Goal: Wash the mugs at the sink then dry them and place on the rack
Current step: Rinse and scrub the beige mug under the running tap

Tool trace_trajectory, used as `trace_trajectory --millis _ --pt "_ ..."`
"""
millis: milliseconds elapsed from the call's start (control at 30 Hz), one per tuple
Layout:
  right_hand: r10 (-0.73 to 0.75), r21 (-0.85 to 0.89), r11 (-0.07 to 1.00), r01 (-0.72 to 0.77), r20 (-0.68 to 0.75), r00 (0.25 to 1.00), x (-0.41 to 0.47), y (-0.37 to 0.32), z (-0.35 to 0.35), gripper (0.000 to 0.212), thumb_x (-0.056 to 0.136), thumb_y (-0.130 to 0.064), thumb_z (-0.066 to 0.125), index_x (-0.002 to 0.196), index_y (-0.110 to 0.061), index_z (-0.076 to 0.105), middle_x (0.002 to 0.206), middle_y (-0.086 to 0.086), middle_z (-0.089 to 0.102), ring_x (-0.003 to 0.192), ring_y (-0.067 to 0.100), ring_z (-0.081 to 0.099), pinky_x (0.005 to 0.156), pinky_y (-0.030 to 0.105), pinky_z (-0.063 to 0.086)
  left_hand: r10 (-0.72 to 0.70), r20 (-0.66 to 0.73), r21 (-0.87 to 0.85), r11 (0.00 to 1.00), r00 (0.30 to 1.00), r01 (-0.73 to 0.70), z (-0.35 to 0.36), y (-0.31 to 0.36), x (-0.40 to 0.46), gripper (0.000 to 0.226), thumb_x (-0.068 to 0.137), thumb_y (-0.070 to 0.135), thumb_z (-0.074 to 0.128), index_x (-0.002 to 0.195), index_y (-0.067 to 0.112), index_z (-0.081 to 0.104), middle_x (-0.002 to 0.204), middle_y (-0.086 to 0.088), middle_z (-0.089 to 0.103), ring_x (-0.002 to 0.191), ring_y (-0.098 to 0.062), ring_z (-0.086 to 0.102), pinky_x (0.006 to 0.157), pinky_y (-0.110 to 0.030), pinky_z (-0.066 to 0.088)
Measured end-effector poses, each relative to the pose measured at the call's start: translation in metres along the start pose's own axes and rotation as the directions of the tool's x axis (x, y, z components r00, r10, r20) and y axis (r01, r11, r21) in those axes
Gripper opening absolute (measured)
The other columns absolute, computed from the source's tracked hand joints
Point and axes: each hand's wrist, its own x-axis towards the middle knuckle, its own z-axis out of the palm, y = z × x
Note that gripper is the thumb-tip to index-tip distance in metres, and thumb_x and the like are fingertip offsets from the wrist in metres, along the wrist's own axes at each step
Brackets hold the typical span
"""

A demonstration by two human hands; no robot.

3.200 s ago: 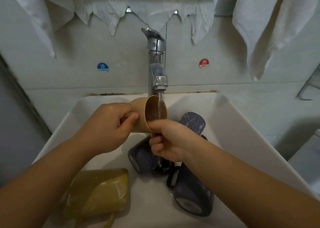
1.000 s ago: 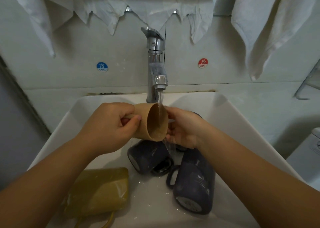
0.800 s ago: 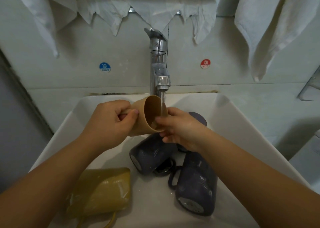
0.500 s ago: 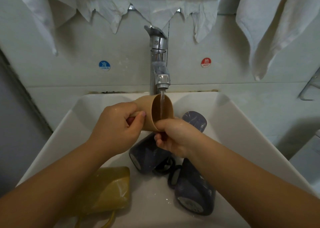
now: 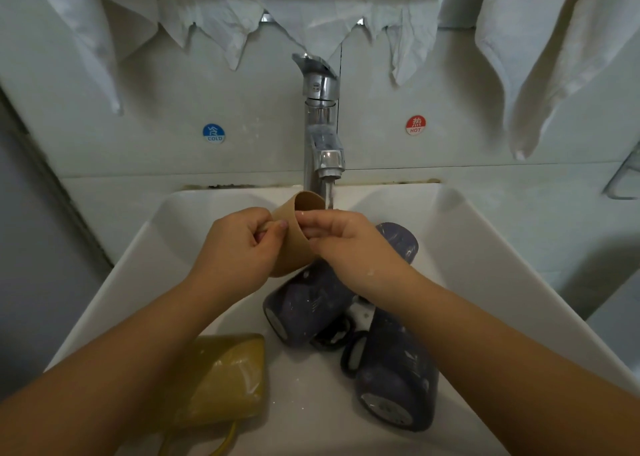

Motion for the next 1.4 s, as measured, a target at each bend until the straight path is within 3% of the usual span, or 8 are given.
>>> trace_trajectory --millis 67,167,333,633,800,1033,1300,1400 --pt "-0.015 -0.053 0.998 0.013 -0.028 0.999 0.001 0.005 -0.002 0.031 0.095 -0.003 0.052 0.123 -0.012 0.063 0.119 0.003 0.065 0.113 0.013 0.058 0.1 0.023 0.043 -0.001 0.014 0.011 1.0 1.0 0.001 0.0 0.001 0.0 0.038 0.096 0.021 0.054 0.059 0.019 0.045 0.056 0.001 0.046 0.055 -0.013 0.044 0.054 -0.026 0.033" --pt "-0.028 -0.176 0.984 0.027 -0.003 1.0 0.0 0.01 -0.009 0.017 0.093 -0.016 0.06 0.088 -0.028 0.07 0.086 -0.011 0.067 0.087 0.005 0.061 0.088 0.025 0.047 0.023 0.025 0.035 0.999 0.999 -0.024 -0.001 0.004 -0.002 0.041 0.094 0.02 0.056 0.057 0.021 0.04 0.054 0.005 0.041 0.054 -0.011 0.04 0.053 -0.025 0.03" --pt "-0.121 -0.401 0.912 0.092 -0.048 0.992 0.003 0.014 -0.005 0.032 0.094 -0.033 0.056 0.063 -0.022 0.053 0.06 -0.006 0.049 0.06 0.009 0.047 0.064 0.029 0.043 0.07 0.054 0.094 0.993 0.996 -0.075 0.003 0.01 -0.003 0.043 0.094 0.017 0.057 0.056 0.023 0.037 0.053 0.005 0.038 0.052 -0.011 0.037 0.052 -0.026 0.026" --pt "-0.148 -0.35 0.927 0.132 -0.018 0.989 0.006 0.02 -0.014 0.026 0.097 -0.02 0.05 0.072 -0.018 0.054 0.07 0.002 0.052 0.066 0.015 0.048 0.063 0.027 0.044 0.076 0.066 0.072 0.994 0.995 -0.081 0.014 0.015 0.002 0.04 0.095 0.019 0.055 0.058 0.022 0.04 0.055 0.004 0.04 0.054 -0.011 0.04 0.055 -0.025 0.029" --pt "-0.122 -0.275 0.959 0.07 -0.178 0.976 0.01 0.018 -0.013 0.037 0.098 -0.029 0.049 0.061 -0.022 0.051 0.061 -0.002 0.048 0.062 0.013 0.046 0.064 0.034 0.043 0.148 0.073 0.104 0.982 0.986 -0.155 0.019 0.022 0.002 0.042 0.095 0.018 0.056 0.059 0.028 0.038 0.055 0.009 0.041 0.052 -0.007 0.04 0.052 -0.022 0.027" --pt "-0.029 -0.182 0.983 0.009 -0.109 0.994 0.012 0.027 -0.012 0.028 0.097 -0.019 0.051 0.088 0.005 0.06 0.077 0.015 0.054 0.073 0.018 0.05 0.071 0.037 0.045 0.125 0.161 0.217 0.963 0.979 -0.158 0.02 0.019 0.002 0.035 0.097 0.024 0.052 0.065 0.029 0.037 0.064 0.008 0.043 0.059 -0.007 0.041 0.054 -0.021 0.026" --pt "0.058 -0.105 0.99 -0.096 -0.315 0.947 0.022 0.026 -0.007 0.041 0.1 -0.031 0.046 0.063 -0.013 0.046 0.062 0.006 0.043 0.064 0.018 0.041 0.061 0.031 0.036 0.134 0.288 0.24 0.949 0.948 -0.207 0.014 0.021 -0.001 0.031 0.101 0.025 0.038 0.071 0.031 0.033 0.071 0.009 0.043 0.065 -0.007 0.041 0.056 -0.018 0.027" --pt "0.065 -0.084 0.993 -0.086 -0.232 0.97 0.021 0.027 -0.006 0.031 0.098 -0.017 0.048 0.067 -0.015 0.05 0.069 0.003 0.05 0.07 0.018 0.049 0.068 0.032 0.042 0.145 0.267 0.252 0.943 0.953 -0.215 0.014 0.019 -0.002 0.033 0.101 0.023 0.04 0.07 0.032 0.032 0.07 0.009 0.042 0.064 -0.007 0.041 0.056 -0.017 0.026"
